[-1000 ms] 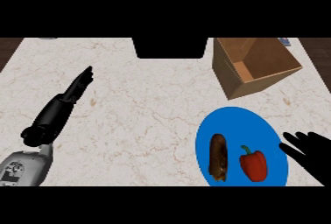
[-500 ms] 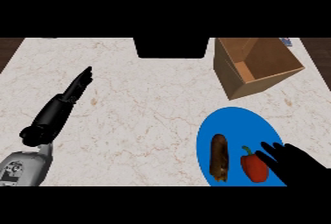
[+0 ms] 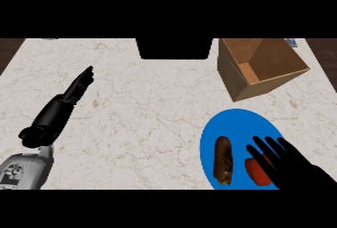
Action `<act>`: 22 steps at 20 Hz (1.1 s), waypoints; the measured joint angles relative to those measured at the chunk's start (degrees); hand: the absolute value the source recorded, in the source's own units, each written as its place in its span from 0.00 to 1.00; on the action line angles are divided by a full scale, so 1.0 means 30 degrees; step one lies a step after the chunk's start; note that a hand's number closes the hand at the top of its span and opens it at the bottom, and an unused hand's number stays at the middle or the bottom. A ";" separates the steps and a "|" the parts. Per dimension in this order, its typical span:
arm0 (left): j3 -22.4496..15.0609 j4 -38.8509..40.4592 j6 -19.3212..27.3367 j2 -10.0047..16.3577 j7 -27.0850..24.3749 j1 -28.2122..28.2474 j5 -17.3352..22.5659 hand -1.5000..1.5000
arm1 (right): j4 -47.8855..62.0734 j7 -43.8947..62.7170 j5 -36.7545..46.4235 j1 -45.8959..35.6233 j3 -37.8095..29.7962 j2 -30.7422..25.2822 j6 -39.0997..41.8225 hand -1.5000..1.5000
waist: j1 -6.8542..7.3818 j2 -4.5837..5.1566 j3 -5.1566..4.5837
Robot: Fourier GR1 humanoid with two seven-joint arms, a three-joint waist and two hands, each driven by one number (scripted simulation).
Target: Pick the bell pepper from the plate and place it in the cardboard box
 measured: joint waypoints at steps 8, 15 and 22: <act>0.0233 -0.0351 -0.0175 -0.0562 0.0244 0.0020 -0.0655 0.50 | 0.2022 -0.0299 0.3318 -0.0356 0.0768 0.2342 0.0834 0.00 | -0.0034 0.0010 0.0004; 0.0655 -0.0097 -0.0539 -0.1015 0.0205 -0.0087 -0.1115 0.50 | 0.3068 -0.1935 0.4973 0.0645 0.0454 0.3511 0.0493 0.00 | -0.0088 0.0013 0.0010; 0.1127 0.0350 -0.0964 -0.1364 -0.0057 -0.0366 -0.1464 0.50 | 0.4198 -0.3209 0.6170 0.1152 -0.0223 0.4617 0.0723 0.00 | -0.0103 0.0016 0.0006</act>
